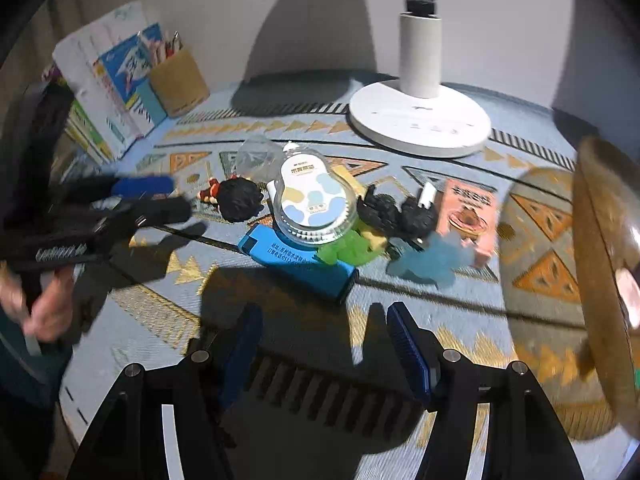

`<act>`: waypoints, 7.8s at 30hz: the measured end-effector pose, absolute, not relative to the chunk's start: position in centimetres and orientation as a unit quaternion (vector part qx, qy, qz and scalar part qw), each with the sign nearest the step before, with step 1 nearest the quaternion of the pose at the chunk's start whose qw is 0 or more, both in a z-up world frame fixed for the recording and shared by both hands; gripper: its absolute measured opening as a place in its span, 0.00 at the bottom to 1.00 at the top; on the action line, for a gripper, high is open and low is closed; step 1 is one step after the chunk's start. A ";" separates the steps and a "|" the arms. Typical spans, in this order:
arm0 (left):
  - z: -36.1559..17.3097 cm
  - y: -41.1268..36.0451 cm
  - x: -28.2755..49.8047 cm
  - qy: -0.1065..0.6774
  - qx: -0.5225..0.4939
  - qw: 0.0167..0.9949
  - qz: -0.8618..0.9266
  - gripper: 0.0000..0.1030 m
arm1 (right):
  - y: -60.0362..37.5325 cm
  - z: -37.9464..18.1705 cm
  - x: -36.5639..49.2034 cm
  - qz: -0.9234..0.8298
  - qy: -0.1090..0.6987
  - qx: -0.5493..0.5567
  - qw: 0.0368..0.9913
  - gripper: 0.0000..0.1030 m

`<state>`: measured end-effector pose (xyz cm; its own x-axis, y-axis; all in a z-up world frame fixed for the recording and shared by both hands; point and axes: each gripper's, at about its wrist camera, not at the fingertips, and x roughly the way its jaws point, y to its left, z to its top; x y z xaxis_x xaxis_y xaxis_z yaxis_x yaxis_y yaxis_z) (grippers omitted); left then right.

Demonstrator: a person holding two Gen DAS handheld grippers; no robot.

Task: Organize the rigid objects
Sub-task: 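Move both tools back from the bowl to the item pile, then grasp the red-and-black figure with left tool while right tool grasps the blue lighter, then carry the red figure and blue lighter over to the amber bowl, then lower figure and lighter into the bowl and open both tools, then move both tools back from the bowl to the item pile, then grasp the clear plastic cup with left tool while right tool grasps the translucent blue piece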

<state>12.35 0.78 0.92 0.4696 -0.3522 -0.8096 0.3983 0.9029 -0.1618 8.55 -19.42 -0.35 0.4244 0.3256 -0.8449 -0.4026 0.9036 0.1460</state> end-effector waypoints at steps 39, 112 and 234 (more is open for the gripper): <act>-0.7 -2.2 10.3 0.458 0.082 0.846 -0.262 0.30 | -15.7 -1.1 5.7 0.280 0.455 -0.095 0.840 0.23; 4.1 -10.4 2.8 0.452 0.053 0.862 -0.222 0.28 | -31.3 2.4 -2.5 0.192 0.407 0.064 0.890 0.23; -0.9 2.0 16.3 0.472 -0.167 0.859 -0.104 0.68 | -25.6 -0.6 7.4 0.098 0.462 0.063 0.879 0.80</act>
